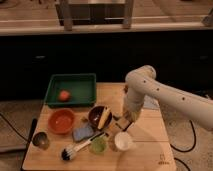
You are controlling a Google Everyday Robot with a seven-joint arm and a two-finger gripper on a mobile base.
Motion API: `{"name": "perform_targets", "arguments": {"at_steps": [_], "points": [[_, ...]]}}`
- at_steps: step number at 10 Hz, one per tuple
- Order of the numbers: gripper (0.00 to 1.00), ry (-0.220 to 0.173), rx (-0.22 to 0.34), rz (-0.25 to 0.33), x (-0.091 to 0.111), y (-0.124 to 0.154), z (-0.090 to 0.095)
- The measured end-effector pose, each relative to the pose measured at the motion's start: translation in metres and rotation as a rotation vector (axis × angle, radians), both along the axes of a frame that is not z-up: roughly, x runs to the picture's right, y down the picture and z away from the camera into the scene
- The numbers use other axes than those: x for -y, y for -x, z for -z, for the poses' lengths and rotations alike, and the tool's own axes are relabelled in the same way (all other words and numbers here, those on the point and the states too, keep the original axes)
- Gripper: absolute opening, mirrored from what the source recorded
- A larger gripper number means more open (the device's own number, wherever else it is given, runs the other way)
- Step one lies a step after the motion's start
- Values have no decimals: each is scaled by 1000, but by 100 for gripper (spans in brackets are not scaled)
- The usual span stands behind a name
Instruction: Place eraser in paper cup
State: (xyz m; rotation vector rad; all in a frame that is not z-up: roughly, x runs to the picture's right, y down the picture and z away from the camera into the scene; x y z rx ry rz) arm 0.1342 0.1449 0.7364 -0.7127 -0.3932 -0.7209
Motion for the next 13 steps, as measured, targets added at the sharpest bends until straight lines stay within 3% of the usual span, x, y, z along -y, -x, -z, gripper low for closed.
{"name": "perform_targets", "arguments": {"at_steps": [4, 13], "points": [[0, 23, 70, 79, -19, 2, 18], [0, 83, 153, 153, -72, 12, 34]]}}
